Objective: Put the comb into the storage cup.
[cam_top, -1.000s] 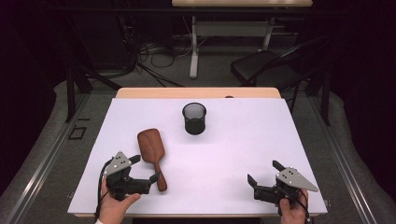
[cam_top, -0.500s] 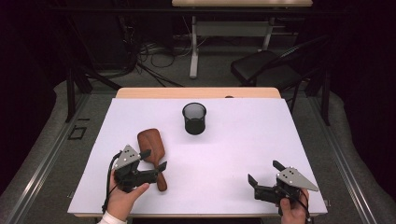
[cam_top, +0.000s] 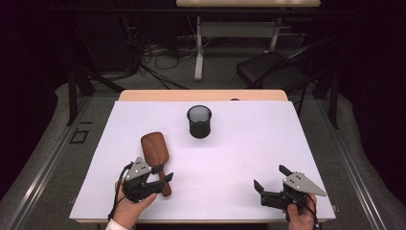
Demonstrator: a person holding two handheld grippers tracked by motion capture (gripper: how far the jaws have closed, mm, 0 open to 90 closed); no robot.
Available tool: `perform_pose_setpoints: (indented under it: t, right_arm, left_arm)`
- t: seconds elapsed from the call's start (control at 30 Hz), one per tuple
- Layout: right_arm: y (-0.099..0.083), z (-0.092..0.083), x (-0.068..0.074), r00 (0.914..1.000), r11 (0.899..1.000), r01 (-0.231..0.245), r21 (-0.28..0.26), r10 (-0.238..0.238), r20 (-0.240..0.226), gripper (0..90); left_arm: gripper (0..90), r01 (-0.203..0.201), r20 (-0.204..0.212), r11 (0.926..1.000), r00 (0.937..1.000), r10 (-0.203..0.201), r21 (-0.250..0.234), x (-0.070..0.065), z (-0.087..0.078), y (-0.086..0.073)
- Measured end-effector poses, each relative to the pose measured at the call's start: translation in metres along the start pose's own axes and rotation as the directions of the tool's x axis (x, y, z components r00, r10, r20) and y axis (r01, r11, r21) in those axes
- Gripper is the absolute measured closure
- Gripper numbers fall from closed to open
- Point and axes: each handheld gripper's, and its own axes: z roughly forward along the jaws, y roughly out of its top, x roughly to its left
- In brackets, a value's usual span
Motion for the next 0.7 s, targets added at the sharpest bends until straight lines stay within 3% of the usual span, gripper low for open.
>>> perform_pose_setpoints:
  t: [0.37,0.7]
  right_arm:
    - [0.000,0.000,0.000,0.9999,1.000,0.004,0.002,-0.004,-0.012,0.0]
    - [0.000,0.001,0.000,0.9998,1.000,0.007,0.005,-0.007,-0.016,0.0]
  left_arm:
    - [54.0,-0.011,0.009,0.9993,0.9999,0.011,0.036,-0.009,0.013,-0.006]
    - [58.6,-0.016,-0.008,0.9977,0.9998,0.016,0.066,-0.013,0.021,-0.012]
